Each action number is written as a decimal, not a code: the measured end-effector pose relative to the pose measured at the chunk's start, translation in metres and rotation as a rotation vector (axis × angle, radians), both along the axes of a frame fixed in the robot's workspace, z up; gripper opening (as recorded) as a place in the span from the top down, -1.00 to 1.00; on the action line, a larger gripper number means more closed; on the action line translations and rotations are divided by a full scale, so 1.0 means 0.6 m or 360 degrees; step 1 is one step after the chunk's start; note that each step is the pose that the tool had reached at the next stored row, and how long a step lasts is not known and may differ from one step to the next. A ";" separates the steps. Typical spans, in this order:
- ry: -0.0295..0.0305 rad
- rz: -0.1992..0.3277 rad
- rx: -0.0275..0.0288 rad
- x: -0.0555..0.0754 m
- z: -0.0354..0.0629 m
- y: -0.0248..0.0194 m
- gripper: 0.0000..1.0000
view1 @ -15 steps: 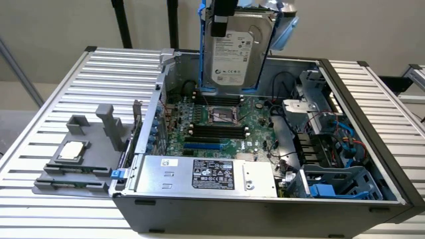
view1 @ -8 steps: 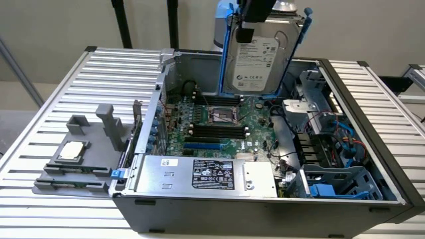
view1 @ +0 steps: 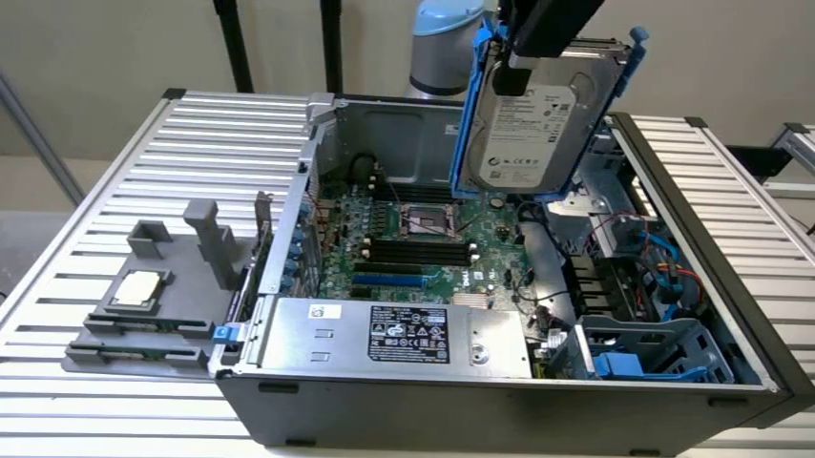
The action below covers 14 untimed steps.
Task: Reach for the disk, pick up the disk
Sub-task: 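Pick up the disk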
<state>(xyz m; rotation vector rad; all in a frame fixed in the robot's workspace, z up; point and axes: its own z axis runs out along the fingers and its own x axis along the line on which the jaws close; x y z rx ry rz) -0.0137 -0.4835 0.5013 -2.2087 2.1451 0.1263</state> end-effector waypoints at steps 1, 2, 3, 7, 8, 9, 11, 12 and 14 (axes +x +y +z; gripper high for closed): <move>0.00016 0.0000 0.00001 0.004 0.000 -0.0040 0.35; 0.00038 0.0000 0.00001 0.008 0.000 -0.0081 0.35; 0.00062 0.0000 0.00001 0.012 0.000 -0.0121 0.35; 0.00153 0.0000 0.00001 0.028 0.000 -0.0283 0.35; 0.00168 0.0000 -0.00001 0.032 0.000 -0.0327 0.35; 0.00177 0.0000 0.00001 0.037 0.000 -0.0366 0.35; 0.00192 0.0000 0.00001 0.047 0.000 -0.0443 0.35; 0.00199 0.0000 -0.00001 0.052 0.000 -0.0482 0.35; 0.00211 0.0000 0.00003 0.063 0.000 -0.0561 0.35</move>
